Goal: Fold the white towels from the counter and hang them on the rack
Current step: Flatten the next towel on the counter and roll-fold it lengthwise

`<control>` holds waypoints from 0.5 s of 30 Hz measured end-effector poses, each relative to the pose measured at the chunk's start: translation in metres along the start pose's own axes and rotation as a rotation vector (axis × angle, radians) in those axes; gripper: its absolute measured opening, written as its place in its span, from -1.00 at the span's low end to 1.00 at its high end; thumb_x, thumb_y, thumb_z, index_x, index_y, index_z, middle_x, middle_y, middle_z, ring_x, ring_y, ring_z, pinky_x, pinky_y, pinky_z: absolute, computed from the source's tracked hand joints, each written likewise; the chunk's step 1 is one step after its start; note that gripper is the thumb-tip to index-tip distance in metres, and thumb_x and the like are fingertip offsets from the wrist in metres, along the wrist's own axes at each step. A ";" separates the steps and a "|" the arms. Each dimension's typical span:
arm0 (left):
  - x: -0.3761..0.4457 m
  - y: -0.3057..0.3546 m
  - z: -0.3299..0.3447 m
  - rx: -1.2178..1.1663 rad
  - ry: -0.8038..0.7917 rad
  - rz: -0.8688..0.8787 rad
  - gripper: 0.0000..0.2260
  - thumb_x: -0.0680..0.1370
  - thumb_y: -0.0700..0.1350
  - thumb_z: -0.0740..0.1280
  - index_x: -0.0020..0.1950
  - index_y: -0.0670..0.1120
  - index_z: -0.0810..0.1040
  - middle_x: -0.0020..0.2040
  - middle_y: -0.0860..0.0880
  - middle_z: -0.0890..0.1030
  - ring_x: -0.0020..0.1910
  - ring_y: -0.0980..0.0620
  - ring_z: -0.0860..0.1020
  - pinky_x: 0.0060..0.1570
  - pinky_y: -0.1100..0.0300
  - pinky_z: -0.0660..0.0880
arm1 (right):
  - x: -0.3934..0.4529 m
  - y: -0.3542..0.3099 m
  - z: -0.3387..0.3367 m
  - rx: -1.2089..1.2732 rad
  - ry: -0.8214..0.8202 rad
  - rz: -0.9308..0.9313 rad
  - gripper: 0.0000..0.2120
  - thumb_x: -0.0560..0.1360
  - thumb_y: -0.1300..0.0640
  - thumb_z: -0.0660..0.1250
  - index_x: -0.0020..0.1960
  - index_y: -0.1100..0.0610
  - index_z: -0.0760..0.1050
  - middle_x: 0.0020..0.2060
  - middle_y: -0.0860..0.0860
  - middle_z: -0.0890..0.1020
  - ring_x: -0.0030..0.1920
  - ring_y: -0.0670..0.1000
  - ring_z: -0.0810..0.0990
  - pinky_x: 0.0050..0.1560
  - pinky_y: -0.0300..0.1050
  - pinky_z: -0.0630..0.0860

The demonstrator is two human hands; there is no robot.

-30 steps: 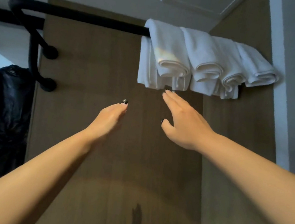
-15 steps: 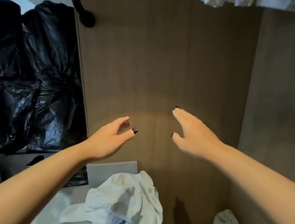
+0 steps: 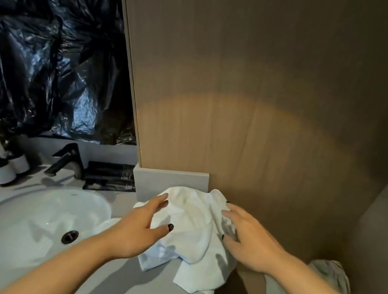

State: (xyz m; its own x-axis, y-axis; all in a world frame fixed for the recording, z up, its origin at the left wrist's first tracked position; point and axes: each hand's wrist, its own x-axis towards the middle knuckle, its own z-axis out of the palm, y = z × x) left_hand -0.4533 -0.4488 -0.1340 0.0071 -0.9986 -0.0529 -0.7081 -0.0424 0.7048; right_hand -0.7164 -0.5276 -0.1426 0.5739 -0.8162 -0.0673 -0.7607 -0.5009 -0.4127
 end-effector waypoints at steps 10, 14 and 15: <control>0.008 -0.063 0.071 -0.470 0.295 -0.353 -0.21 0.57 -0.16 0.37 0.60 0.09 -0.08 0.53 0.05 0.30 0.48 0.13 0.29 0.39 0.17 0.27 | 0.093 -0.011 0.081 -0.151 -0.158 -0.077 0.07 0.42 -0.25 0.39 0.56 -0.11 -0.36 0.52 -0.09 -0.40 0.55 0.05 -0.36 0.54 0.18 -0.16; 0.008 -0.072 0.088 -0.389 0.306 -0.404 -0.25 0.57 -0.15 0.37 0.60 0.04 -0.04 0.54 0.06 0.27 0.49 0.05 0.29 0.35 0.24 0.24 | 0.121 -0.014 0.131 -0.325 -0.182 -0.083 0.30 0.05 -0.24 0.63 0.59 0.02 0.00 0.57 0.17 0.01 0.48 0.31 0.24 0.27 0.50 0.27; 0.008 -0.075 0.088 -0.341 0.303 -0.399 -0.29 0.57 -0.13 0.37 0.60 0.03 0.03 0.53 0.07 0.29 0.48 0.05 0.30 0.31 0.28 0.25 | 0.126 -0.006 0.145 -0.349 -0.207 -0.041 0.32 -0.06 -0.25 0.65 0.56 0.04 0.11 0.54 0.20 0.15 0.37 0.34 0.42 0.15 0.47 0.41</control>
State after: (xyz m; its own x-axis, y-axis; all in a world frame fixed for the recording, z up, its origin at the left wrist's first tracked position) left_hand -0.4626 -0.4511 -0.2495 0.4613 -0.8664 -0.1911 -0.3435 -0.3730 0.8619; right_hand -0.5953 -0.5855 -0.2799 0.6277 -0.7361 -0.2532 -0.7727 -0.6286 -0.0883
